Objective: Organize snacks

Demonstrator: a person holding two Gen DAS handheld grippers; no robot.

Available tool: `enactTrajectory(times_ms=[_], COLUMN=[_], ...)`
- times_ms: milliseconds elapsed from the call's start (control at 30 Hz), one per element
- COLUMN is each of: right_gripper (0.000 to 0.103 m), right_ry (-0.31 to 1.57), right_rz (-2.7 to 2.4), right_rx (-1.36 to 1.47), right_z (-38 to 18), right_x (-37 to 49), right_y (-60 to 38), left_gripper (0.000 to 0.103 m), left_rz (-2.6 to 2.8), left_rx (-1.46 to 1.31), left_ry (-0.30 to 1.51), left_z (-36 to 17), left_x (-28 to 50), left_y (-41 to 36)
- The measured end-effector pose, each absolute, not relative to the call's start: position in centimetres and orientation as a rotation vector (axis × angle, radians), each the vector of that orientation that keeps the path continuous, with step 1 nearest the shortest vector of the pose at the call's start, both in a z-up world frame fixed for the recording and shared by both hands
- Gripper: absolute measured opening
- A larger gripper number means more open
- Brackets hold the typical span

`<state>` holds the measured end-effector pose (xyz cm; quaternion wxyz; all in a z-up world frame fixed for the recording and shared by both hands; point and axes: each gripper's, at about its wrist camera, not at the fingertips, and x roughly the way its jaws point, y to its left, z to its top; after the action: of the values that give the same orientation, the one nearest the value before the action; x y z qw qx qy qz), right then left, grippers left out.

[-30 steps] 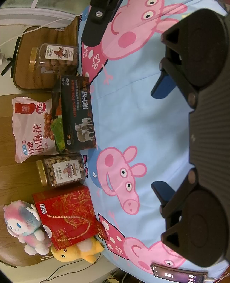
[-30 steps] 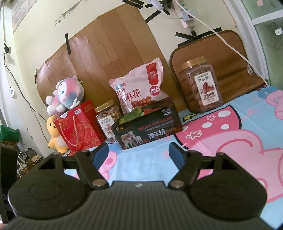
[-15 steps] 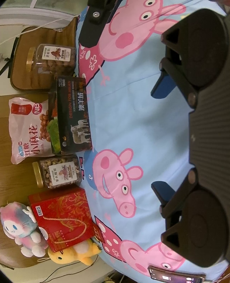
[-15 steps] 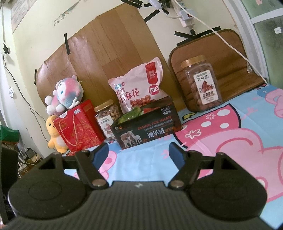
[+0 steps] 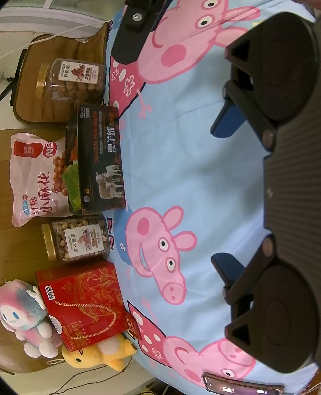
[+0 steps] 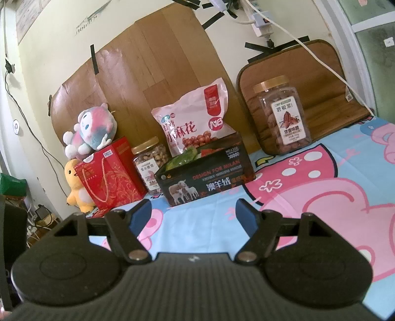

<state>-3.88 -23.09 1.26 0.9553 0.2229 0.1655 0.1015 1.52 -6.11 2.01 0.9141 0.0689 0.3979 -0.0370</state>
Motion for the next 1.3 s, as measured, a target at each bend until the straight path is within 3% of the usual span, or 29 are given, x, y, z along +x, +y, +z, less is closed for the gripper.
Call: enactTrajectory(times_ms=[1300], right_gripper=[0.077], right_ry=[0.348], right_rz=[0.220], right_rx=[0.418], right_z=[1.7], right_x=[-3.5], right_y=[-22.1], left_gripper=[0.103], left_rz=[-0.066], left_rx=[0.104], left_ry=[0.814], left_z=[2.5], left_x=[1.8], left_y=[-4.6])
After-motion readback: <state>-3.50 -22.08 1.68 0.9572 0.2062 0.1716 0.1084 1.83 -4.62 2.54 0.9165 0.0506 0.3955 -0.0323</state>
